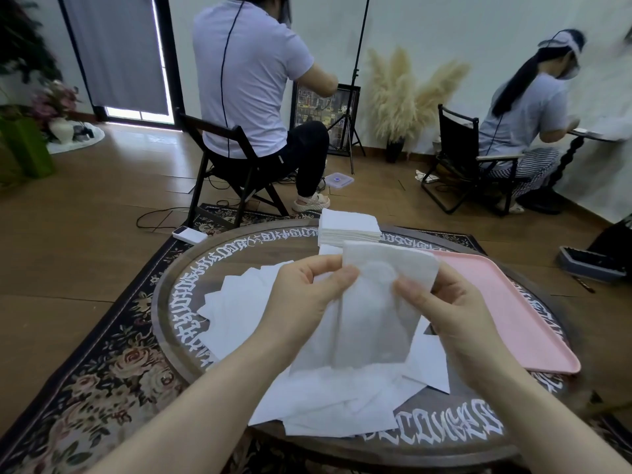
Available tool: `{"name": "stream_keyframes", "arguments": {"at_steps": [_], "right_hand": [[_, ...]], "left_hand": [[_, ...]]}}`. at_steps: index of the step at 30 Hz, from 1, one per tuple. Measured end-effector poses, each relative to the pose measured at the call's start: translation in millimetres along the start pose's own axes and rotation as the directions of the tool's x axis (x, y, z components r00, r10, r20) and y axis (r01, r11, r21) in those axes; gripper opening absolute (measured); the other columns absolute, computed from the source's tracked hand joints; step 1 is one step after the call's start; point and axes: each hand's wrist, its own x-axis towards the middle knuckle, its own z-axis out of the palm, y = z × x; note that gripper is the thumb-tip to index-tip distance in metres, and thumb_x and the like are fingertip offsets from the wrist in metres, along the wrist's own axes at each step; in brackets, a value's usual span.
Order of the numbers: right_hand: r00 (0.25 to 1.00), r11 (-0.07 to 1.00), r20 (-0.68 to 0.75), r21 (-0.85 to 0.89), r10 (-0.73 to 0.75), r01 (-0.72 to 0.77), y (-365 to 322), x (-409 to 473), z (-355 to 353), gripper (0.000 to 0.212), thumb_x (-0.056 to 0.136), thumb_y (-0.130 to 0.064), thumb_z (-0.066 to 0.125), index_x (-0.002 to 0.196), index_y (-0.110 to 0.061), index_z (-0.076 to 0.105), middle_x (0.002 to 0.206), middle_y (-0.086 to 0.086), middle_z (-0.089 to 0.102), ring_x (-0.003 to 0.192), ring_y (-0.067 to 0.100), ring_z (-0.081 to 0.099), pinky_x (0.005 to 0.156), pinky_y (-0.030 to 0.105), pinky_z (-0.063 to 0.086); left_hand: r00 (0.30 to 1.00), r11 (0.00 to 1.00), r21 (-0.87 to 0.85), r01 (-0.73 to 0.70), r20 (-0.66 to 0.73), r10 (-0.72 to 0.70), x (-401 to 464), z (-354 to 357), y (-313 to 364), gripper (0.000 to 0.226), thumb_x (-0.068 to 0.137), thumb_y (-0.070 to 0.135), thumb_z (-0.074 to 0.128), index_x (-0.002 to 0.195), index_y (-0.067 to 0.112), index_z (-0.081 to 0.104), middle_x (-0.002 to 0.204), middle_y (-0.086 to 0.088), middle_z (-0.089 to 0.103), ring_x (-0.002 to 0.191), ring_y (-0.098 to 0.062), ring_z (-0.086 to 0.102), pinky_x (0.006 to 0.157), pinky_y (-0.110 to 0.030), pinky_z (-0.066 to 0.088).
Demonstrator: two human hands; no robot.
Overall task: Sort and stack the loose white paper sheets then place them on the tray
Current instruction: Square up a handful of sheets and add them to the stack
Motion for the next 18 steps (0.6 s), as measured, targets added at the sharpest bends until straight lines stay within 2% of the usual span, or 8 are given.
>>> {"name": "stream_keyframes", "arguments": {"at_steps": [3,5,7,8,10,12,14,18], "right_hand": [[0.998,0.999,-0.050,0.005,0.042,-0.042,7,1,-1,0.023,0.078,-0.017,0.070,0.100,-0.014,0.073,0.094,0.002,0.077,0.080,0.012,0.072,0.061,0.016,0.053],[0.993,0.997,-0.094,0.001,0.073,-0.074,9,4,-4,0.017,0.084,-0.014,0.066,0.100,-0.015,0.071,0.089,-0.002,0.077,0.073,0.007,0.070,0.054,0.012,0.049],[0.989,0.995,-0.108,0.028,0.100,-0.098,10,7,-9,0.021,0.083,-0.016,0.065,0.104,-0.014,0.069,0.090,0.000,0.077,0.073,0.010,0.071,0.054,0.017,0.050],[0.987,0.993,-0.109,0.050,0.115,-0.110,10,8,-11,0.027,0.080,-0.020,0.065,0.106,-0.014,0.068,0.094,0.002,0.077,0.077,0.014,0.072,0.057,0.021,0.052],[0.985,0.986,-0.103,0.104,0.142,-0.131,9,10,-16,0.036,0.076,-0.023,0.065,0.111,-0.014,0.067,0.100,0.004,0.077,0.086,0.018,0.073,0.064,0.026,0.056],[0.983,0.976,-0.092,0.163,0.160,-0.144,10,11,-20,0.038,0.076,-0.022,0.065,0.112,-0.011,0.068,0.100,0.005,0.077,0.088,0.018,0.074,0.066,0.026,0.058],[0.977,0.969,-0.116,0.196,0.177,-0.152,9,12,-23,0.038,0.074,-0.021,0.066,0.110,-0.009,0.069,0.096,0.005,0.077,0.083,0.017,0.074,0.063,0.024,0.058],[0.952,0.970,-0.207,0.134,0.226,-0.201,13,11,-29,0.027,0.079,-0.020,0.068,0.106,-0.015,0.069,0.097,0.005,0.077,0.080,0.019,0.075,0.062,0.031,0.059]], "left_hand": [[0.999,1.000,0.023,-0.019,-0.030,0.019,2,1,0,0.029,0.099,0.007,0.053,0.121,0.018,0.068,0.124,-0.006,0.069,0.122,-0.026,0.060,0.110,-0.049,0.041],[0.997,0.997,0.058,-0.060,-0.039,0.062,3,1,0,0.044,0.101,0.003,0.047,0.137,0.028,0.054,0.137,0.012,0.059,0.134,-0.016,0.049,0.116,-0.045,0.034],[0.993,0.992,0.051,-0.112,-0.027,0.114,3,0,1,0.055,0.101,0.000,0.045,0.146,0.031,0.040,0.121,0.040,0.058,0.124,0.008,0.052,0.109,-0.028,0.043],[0.992,0.992,0.045,-0.120,-0.033,0.121,4,-1,1,0.057,0.101,-0.001,0.045,0.147,0.031,0.036,0.107,0.047,0.058,0.111,0.016,0.056,0.097,-0.018,0.049],[0.989,0.991,0.050,-0.122,-0.079,0.126,6,-3,1,0.053,0.100,-0.002,0.047,0.139,0.033,0.041,0.098,0.040,0.066,0.095,0.013,0.064,0.078,-0.012,0.053],[0.981,0.993,0.049,-0.108,-0.155,0.115,7,-6,3,0.034,0.099,0.000,0.049,0.120,0.025,0.058,0.100,0.014,0.075,0.094,-0.008,0.070,0.079,-0.025,0.056],[0.966,0.992,0.066,-0.109,-0.227,0.122,6,-7,5,0.023,0.100,0.003,0.049,0.103,0.018,0.066,0.098,-0.001,0.076,0.090,-0.019,0.070,0.080,-0.035,0.055],[0.947,0.991,0.072,-0.109,-0.295,0.125,6,-7,7,0.021,0.102,0.010,0.047,0.093,0.016,0.065,0.077,0.004,0.072,0.066,-0.012,0.063,0.061,-0.029,0.050]]}}
